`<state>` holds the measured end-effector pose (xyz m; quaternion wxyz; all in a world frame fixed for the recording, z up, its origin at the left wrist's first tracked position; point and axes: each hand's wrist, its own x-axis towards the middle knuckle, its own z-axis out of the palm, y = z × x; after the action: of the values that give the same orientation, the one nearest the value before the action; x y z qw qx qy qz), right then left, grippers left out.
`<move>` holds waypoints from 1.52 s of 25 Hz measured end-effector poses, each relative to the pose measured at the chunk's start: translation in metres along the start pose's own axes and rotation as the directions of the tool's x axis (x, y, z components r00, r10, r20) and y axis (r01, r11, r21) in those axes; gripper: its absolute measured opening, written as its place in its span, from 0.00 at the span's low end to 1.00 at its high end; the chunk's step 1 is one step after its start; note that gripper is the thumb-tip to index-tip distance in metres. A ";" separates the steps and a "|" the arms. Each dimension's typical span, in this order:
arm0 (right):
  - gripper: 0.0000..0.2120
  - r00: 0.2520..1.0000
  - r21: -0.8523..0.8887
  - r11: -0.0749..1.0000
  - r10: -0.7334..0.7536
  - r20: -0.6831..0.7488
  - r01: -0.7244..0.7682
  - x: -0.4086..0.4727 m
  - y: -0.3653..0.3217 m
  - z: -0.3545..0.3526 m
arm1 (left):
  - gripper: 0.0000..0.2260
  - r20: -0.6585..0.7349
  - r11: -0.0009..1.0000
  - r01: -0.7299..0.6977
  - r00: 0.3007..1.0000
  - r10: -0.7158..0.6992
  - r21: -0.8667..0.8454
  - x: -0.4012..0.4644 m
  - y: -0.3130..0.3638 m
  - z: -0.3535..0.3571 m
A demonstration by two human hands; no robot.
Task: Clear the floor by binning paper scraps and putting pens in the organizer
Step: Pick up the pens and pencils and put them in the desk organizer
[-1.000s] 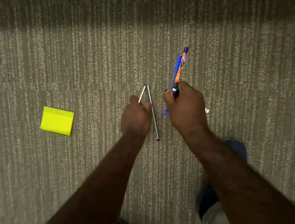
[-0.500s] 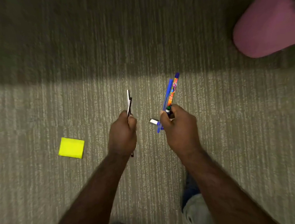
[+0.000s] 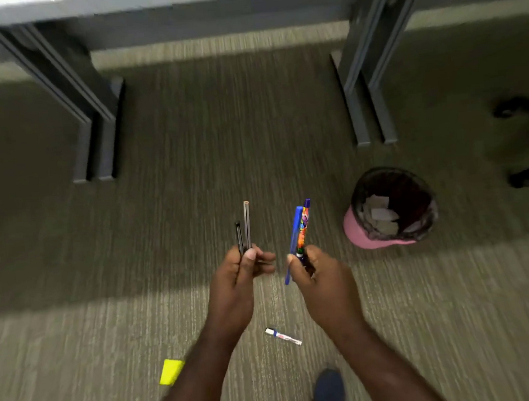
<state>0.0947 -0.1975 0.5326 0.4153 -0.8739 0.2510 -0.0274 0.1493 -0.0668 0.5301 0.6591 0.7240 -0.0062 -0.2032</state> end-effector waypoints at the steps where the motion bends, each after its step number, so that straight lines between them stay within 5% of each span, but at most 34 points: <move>1: 0.12 1.000 -0.005 1.000 -0.006 -0.008 0.006 0.006 -0.015 -0.026 | 0.10 0.008 1.000 0.001 1.000 -0.001 0.001 -0.002 0.028 0.010; 12: 0.05 0.992 0.044 0.993 -0.106 -0.075 0.109 0.074 -0.125 -0.211 | 0.10 0.067 0.988 -0.139 0.989 0.134 0.073 0.033 0.235 0.058; 28: 0.04 0.974 0.060 0.996 -0.052 -0.223 0.067 0.343 -0.233 -0.269 | 0.09 0.290 0.944 -0.257 0.938 0.191 0.209 0.328 0.414 0.080; 38: 0.03 0.886 0.081 0.987 -0.088 -0.455 0.140 0.551 -0.214 -0.351 | 0.09 0.299 0.936 -0.298 0.925 0.235 0.188 0.498 0.484 0.173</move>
<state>0.5742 -0.5888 0.8322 0.3920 -0.8325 0.2862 -0.2671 0.6792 -0.4323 0.8422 0.5853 0.7530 -0.2187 -0.2063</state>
